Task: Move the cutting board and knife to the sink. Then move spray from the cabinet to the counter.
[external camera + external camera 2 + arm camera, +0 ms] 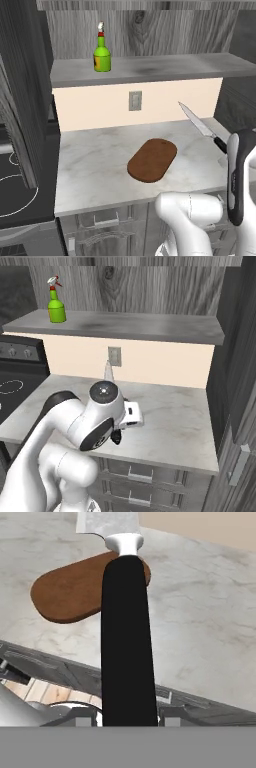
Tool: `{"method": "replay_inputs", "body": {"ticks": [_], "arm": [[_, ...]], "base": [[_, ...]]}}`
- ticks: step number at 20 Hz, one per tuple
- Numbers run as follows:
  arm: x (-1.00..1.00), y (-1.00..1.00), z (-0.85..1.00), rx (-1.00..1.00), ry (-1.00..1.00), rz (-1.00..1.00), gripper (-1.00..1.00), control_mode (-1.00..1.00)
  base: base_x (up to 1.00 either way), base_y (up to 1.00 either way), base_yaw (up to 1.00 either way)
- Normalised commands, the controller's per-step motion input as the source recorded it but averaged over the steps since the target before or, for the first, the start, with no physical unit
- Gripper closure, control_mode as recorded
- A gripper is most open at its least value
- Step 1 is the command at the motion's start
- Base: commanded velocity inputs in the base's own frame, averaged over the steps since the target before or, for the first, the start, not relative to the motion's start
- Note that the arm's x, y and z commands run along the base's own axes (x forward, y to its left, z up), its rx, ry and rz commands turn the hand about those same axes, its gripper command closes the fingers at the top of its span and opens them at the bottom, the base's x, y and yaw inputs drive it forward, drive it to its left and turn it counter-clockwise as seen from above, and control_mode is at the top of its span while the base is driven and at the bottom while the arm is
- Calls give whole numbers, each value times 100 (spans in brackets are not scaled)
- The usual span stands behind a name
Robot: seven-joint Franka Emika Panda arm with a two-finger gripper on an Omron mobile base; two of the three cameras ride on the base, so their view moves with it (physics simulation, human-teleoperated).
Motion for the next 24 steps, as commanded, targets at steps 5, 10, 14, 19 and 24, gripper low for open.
{"method": "replay_inputs", "body": {"ticks": [5, 10, 14, 19, 24], "arm": [[-20, 31, 27, 0, 0, 6, 100, -100], [-2, 14, 32, 0, 0, 3, 100, -100], [-3, 21, 26, -2, 0, 3, 100, -100], [-5, 41, 0, -2, -1, 1, 100, -100], [-19, 31, 0, 0, -4, 0, 100, -100]], "base": [[0, 0, 0], [0, 0, 0], [0, 0, 0], [0, 0, 0], [0, 0, 0]]}}
